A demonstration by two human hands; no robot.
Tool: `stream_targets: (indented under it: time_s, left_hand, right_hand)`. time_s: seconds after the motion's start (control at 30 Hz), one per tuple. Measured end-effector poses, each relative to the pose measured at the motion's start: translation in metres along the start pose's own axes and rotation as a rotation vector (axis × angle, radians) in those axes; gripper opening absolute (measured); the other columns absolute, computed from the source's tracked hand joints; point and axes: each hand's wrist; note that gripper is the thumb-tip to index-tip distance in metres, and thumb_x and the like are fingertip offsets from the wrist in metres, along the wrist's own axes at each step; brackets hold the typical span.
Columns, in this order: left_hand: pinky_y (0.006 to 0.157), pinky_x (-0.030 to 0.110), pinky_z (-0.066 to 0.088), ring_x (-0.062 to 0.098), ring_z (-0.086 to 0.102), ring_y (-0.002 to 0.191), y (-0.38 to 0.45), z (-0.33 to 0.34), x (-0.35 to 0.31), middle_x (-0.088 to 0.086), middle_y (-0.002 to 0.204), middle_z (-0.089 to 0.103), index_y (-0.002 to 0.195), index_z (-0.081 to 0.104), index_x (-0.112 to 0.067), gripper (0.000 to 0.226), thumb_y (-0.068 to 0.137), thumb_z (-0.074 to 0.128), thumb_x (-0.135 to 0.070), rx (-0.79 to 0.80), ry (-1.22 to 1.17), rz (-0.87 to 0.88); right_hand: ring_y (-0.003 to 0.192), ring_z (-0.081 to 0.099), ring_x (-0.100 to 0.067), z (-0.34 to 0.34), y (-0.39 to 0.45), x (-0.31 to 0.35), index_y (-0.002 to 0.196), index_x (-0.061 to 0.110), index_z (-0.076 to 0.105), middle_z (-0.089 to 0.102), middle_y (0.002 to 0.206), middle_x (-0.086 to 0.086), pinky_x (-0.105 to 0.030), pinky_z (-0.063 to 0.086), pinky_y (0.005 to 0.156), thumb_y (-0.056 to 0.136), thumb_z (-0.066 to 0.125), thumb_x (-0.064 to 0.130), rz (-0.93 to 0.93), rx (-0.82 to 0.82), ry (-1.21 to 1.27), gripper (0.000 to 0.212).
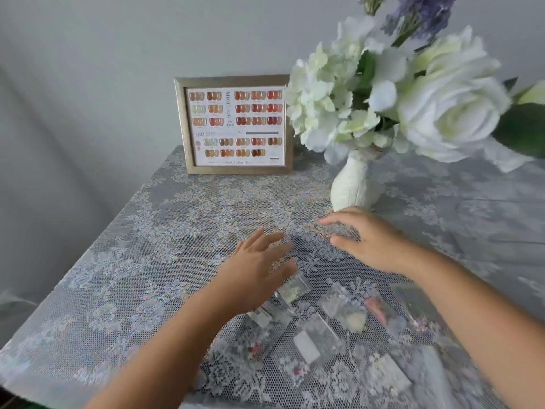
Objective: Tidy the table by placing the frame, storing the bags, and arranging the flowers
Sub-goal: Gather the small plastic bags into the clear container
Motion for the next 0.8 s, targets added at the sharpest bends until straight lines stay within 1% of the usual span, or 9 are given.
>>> stream_targets:
  time_s: [0.1,0.13,0.17,0.3,0.43,0.57,0.67,0.73,0.8]
  left_hand:
    - [0.114,0.046,0.029,0.015,0.024,0.141,-0.015,0.007,-0.010,-0.014,0.152,0.030,0.145,0.032,-0.042,0.069,0.086,0.021,-0.075,0.017,0.034,-0.003]
    - [0.112,0.046,0.032,0.013,0.027,0.138,-0.019,0.010,-0.012,-0.015,0.150,0.032,0.145,0.032,-0.043,0.072,0.083,0.017,-0.078,0.012,0.057,-0.008]
    - [0.111,0.046,0.034,0.013,0.028,0.136,-0.022,0.012,-0.014,-0.016,0.148,0.033,0.145,0.031,-0.045,0.072,0.083,0.016,-0.079,-0.004,0.078,-0.014]
    - [0.109,0.047,0.036,0.013,0.029,0.134,-0.030,0.020,-0.018,-0.017,0.145,0.038,0.140,0.039,-0.045,0.064,0.086,0.021,-0.075,-0.081,0.090,-0.054]
    - [0.107,0.045,0.038,0.016,0.036,0.129,-0.031,0.025,-0.022,-0.016,0.140,0.041,0.135,0.046,-0.041,0.066,0.084,0.024,-0.076,-0.095,0.105,-0.104]
    - [0.103,0.046,0.039,0.017,0.038,0.127,-0.029,0.028,-0.025,-0.015,0.139,0.043,0.130,0.048,-0.041,0.061,0.082,0.032,-0.076,-0.112,0.115,-0.125]
    - [0.103,0.048,0.039,0.019,0.038,0.127,-0.030,0.027,-0.030,-0.013,0.139,0.045,0.127,0.051,-0.038,0.058,0.083,0.036,-0.073,-0.128,0.104,-0.145]
    - [0.105,0.049,0.039,0.021,0.039,0.128,-0.034,0.026,-0.033,-0.012,0.139,0.045,0.127,0.051,-0.038,0.058,0.083,0.037,-0.072,-0.149,0.092,-0.172]
    - [0.102,0.046,0.040,0.022,0.043,0.125,-0.042,0.022,-0.036,-0.009,0.138,0.046,0.129,0.050,-0.037,0.061,0.082,0.036,-0.074,-0.185,0.073,-0.212]
  right_hand:
    - [0.117,0.046,0.001,-0.005,-0.033,-0.005,0.120,0.046,0.053,0.051,0.129,0.021,-0.018,0.036,0.096,0.089,0.056,0.037,-0.025,-0.039,-0.010,0.033]
    - [0.112,0.048,0.004,-0.007,-0.042,-0.008,0.120,0.046,0.053,0.051,0.126,0.023,-0.011,0.034,0.090,0.088,0.056,0.037,-0.024,-0.055,-0.020,0.033]
    - [0.108,0.049,0.006,-0.009,-0.052,-0.012,0.119,0.046,0.054,0.053,0.123,0.023,-0.009,0.033,0.086,0.088,0.055,0.038,-0.014,-0.070,-0.024,0.032]
    - [0.104,0.055,0.005,-0.017,-0.087,-0.030,0.119,0.041,0.059,0.060,0.111,0.021,-0.024,0.045,0.090,0.088,0.058,0.030,0.041,-0.181,-0.004,0.032]
    - [0.098,0.058,0.001,-0.020,-0.114,-0.045,0.117,0.043,0.057,0.062,0.104,0.019,-0.029,0.049,0.082,0.087,0.057,0.031,0.101,-0.262,0.001,0.032]
    - [0.097,0.059,-0.006,-0.018,-0.130,-0.054,0.117,0.039,0.059,0.063,0.103,0.015,-0.034,0.049,0.085,0.086,0.058,0.027,0.125,-0.256,-0.040,0.033]
    - [0.098,0.057,-0.002,-0.018,-0.138,-0.058,0.118,0.036,0.060,0.062,0.103,0.017,-0.033,0.048,0.088,0.087,0.058,0.028,0.139,-0.256,-0.060,0.032]
    - [0.100,0.054,-0.001,-0.019,-0.142,-0.059,0.119,0.038,0.058,0.060,0.107,0.019,-0.031,0.044,0.090,0.086,0.058,0.031,0.142,-0.263,-0.069,0.034]
    - [0.109,0.049,-0.005,-0.021,-0.145,-0.059,0.123,0.041,0.054,0.055,0.115,0.019,-0.032,0.037,0.094,0.084,0.059,0.037,0.147,-0.217,-0.088,0.039]
Point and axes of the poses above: each hand's wrist, its own y-axis towards the middle knuckle, its own z-axis out of the palm, x = y × z
